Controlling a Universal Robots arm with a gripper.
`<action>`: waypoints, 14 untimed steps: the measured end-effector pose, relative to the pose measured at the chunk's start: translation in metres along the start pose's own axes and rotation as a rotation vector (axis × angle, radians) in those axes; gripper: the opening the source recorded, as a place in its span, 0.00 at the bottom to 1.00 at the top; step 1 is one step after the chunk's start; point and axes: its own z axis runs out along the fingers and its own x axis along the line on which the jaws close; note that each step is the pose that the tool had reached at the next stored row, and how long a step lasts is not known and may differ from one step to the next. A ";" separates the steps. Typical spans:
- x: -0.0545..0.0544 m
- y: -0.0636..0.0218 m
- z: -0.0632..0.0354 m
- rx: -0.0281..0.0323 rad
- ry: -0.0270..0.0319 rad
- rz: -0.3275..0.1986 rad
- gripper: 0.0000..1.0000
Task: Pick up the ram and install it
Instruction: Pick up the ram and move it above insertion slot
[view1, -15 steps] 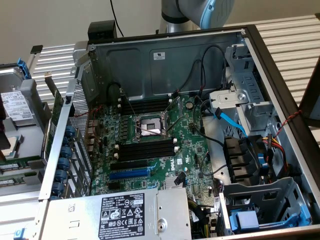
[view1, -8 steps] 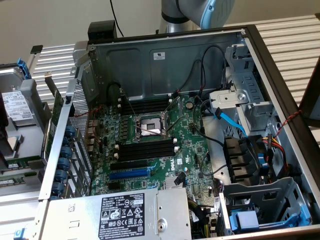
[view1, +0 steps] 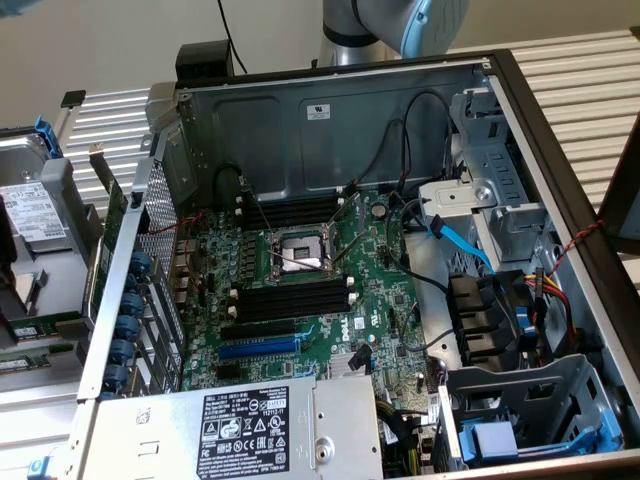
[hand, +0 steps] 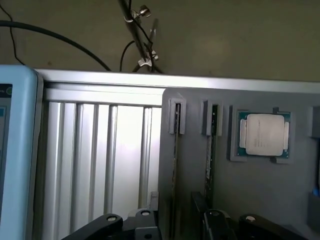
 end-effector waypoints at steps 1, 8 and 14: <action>0.001 0.0009 0.0011 0.0020 -0.0019 0.000 0.38; 0.001 0.0016 0.0116 0.0088 -0.0107 0.000 0.38; 0.001 0.0005 0.0225 0.0088 -0.0114 0.001 0.38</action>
